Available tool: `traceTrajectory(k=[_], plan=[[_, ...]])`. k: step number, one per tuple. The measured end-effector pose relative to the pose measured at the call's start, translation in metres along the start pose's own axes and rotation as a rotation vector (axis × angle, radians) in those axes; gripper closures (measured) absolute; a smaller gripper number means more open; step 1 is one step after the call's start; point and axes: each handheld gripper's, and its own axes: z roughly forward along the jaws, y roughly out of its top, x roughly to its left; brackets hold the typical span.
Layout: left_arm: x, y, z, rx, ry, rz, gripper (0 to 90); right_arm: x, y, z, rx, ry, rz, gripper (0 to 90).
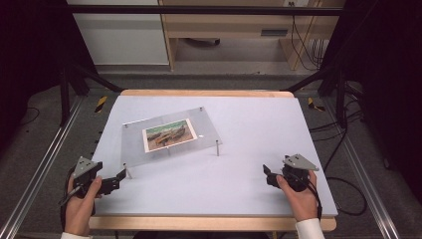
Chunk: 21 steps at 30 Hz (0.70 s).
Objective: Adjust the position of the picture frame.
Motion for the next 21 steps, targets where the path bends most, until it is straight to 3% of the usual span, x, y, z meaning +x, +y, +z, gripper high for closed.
traceTrajectory(k=[5, 6, 12, 14, 21], plan=[[-0.003, 0.002, -0.004, -0.012, -0.03, -0.024, 3.8, 0.0, -0.002, 0.0, -0.007, -0.035, -0.02, 19.6], [-0.005, 0.002, -0.006, -0.003, -0.061, -0.031, 3.8, 0.0, -0.002, 0.001, -0.006, -0.038, -0.019, 20.0], [-0.011, 0.005, -0.011, -0.02, -0.135, -0.051, 4.8, -0.001, -0.004, 0.001, -0.007, -0.045, -0.007, 20.6], [-0.013, 0.008, -0.013, -0.034, -0.168, -0.088, 4.3, 0.0, -0.005, 0.002, 0.002, -0.037, -0.014, 20.5], [-0.009, 0.014, -0.012, -0.034, -0.181, -0.107, 6.2, 0.004, -0.003, 0.005, 0.03, -0.035, 0.007, 17.4]])
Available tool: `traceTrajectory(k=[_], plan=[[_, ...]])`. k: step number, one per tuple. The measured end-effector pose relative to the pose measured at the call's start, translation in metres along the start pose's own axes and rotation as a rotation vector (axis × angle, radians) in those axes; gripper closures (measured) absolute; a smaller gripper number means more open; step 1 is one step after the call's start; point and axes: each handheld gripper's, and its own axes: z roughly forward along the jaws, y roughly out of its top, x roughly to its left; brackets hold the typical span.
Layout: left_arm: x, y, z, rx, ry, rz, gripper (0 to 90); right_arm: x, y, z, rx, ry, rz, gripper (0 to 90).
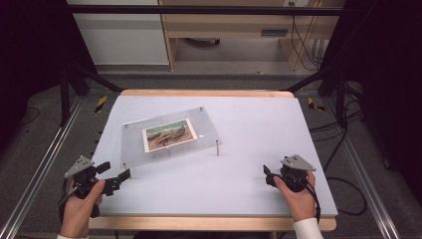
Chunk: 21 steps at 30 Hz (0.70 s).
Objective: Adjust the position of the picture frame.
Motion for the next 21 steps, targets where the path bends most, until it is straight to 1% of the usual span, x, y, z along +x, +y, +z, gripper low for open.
traceTrajectory(k=[2, 3, 6, 7, 8, 9, 10, 11, 13, 14, 15, 16, 17, 18, 20, 21], plan=[[0.002, 0.004, 0.001, 0.0, -0.003, -0.01, 6.8, 0.002, 0.001, 0.001, 0.004, 0.007, -0.006, 16.7], [0.005, 0.009, 0.003, 0.012, -0.007, -0.022, 8.6, 0.005, 0.002, 0.001, 0.011, 0.009, -0.011, 16.7], [0.008, 0.013, 0.006, 0.025, -0.003, -0.027, 12.2, 0.007, 0.003, 0.001, 0.016, 0.014, -0.018, 16.6], [0.012, 0.016, 0.01, 0.029, 0.011, -0.04, 13.5, 0.009, 0.003, 0.002, 0.022, 0.015, -0.025, 16.6], [0.012, 0.016, 0.01, 0.029, 0.011, -0.04, 15.6, 0.009, 0.003, 0.002, 0.022, 0.015, -0.025, 16.6], [0.016, 0.017, 0.014, 0.032, 0.003, -0.071, 16.5, 0.009, 0.003, 0.002, 0.028, 0.013, -0.028, 16.5], [0.016, 0.017, 0.014, 0.032, 0.003, -0.071, 16.7, 0.009, 0.003, 0.002, 0.028, 0.013, -0.028, 16.5], [0.019, 0.017, 0.019, 0.041, -0.009, -0.086, 17.5, 0.008, 0.002, 0.003, 0.036, 0.016, -0.022, 16.6], [0.022, 0.018, 0.025, 0.061, -0.017, -0.1, 17.8, 0.007, 0.002, 0.004, 0.044, 0.016, -0.018, 16.5], [0.022, 0.018, 0.025, 0.061, -0.017, -0.1, 18.3, 0.007, 0.002, 0.004, 0.044, 0.016, -0.018, 16.5], [0.024, 0.019, 0.03, 0.068, -0.023, -0.116, 18.5, 0.007, 0.002, 0.004, 0.044, 0.021, -0.015, 16.5], [0.024, 0.019, 0.03, 0.068, -0.023, -0.116, 19.1, 0.007, 0.002, 0.004, 0.044, 0.021, -0.015, 16.5], [0.026, 0.019, 0.035, 0.081, -0.029, -0.131, 19.3, 0.008, 0.003, 0.004, 0.041, 0.021, -0.021, 16.6], [0.026, 0.019, 0.035, 0.081, -0.029, -0.131, 19.3, 0.008, 0.003, 0.004, 0.041, 0.021, -0.021, 16.6], [0.027, 0.018, 0.039, 0.088, -0.036, -0.148, 19.3, 0.01, 0.003, 0.003, 0.039, 0.029, -0.024, 16.7], [0.028, 0.017, 0.041, 0.091, -0.041, -0.164, 19.6, 0.011, 0.003, 0.003, 0.038, 0.03, -0.029, 16.7]])
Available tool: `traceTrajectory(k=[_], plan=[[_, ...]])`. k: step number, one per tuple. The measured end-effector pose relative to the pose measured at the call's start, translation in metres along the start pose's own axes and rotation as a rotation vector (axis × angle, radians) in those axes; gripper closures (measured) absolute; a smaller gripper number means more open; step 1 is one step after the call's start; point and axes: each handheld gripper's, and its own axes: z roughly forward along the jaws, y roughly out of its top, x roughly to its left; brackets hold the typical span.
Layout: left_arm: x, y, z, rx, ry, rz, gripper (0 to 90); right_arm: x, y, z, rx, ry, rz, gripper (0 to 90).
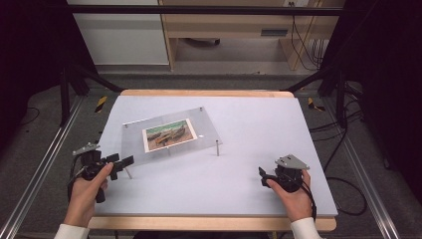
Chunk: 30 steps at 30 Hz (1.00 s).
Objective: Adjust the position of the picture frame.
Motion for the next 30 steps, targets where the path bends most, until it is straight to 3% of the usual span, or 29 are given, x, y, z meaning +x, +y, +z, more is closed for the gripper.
traceTrajectory(k=[7, 9, 10, 13, 15, 17, 18, 22, 24, 30], plan=[[0.005, -0.004, 0.008, 0.011, -0.021, -0.047, 18.5, 0.009, 0.01, 0.0, -0.02, 0.047, -0.002, 17.1], [0.008, -0.005, 0.01, 0.019, -0.062, -0.075, 19.3, 0.017, 0.019, 0.0, -0.026, 0.067, -0.025, 17.2], [0.009, -0.005, 0.013, 0.022, -0.081, -0.089, 19.2, 0.026, 0.031, 0.0, -0.038, 0.109, -0.035, 17.4], [0.008, -0.004, 0.013, 0.025, -0.078, -0.078, 18.5, 0.036, 0.044, 0.001, -0.038, 0.13, -0.065, 17.6], [0.009, -0.004, 0.014, 0.023, -0.088, -0.082, 18.5, 0.049, 0.068, 0.007, -0.021, 0.188, -0.083, 17.7], [0.009, -0.004, 0.015, 0.022, -0.09, -0.08, 18.3, 0.051, 0.074, 0.01, -0.01, 0.202, -0.09, 17.8], [0.01, -0.005, 0.015, 0.02, -0.092, -0.077, 18.4, 0.058, 0.094, 0.019, -0.004, 0.229, -0.102, 20.6], [0.01, -0.005, 0.014, 0.017, -0.095, -0.071, 18.4, 0.068, 0.118, 0.038, 0.013, 0.281, -0.087, 20.8], [0.01, -0.005, 0.014, 0.019, -0.097, -0.069, 18.4, 0.071, 0.12, 0.043, 0.01, 0.291, -0.069, 20.8], [0.01, -0.005, 0.014, 0.019, -0.095, -0.068, 18.3, 0.076, 0.114, 0.044, 0.007, 0.283, -0.079, 21.2]])
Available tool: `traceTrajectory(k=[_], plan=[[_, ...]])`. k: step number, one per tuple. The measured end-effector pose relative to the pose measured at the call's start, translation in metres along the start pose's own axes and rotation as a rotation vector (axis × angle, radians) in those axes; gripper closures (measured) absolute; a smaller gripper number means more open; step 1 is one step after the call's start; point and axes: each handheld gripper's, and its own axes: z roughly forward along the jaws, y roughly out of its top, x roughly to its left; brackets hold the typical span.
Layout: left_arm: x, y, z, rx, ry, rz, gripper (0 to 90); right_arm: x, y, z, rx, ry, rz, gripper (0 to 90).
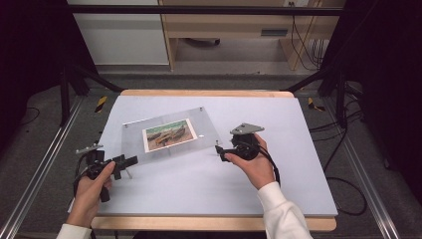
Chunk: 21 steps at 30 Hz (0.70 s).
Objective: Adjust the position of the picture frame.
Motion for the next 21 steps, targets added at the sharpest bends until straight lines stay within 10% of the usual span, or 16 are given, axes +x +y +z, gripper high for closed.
traceTrajectory(k=[21], plan=[[-0.003, -0.009, -0.008, -0.045, 0.004, 0.043, 16.6, 0.006, -0.04, 0.062, -0.02, 0.002, 0.053, 60.9]])
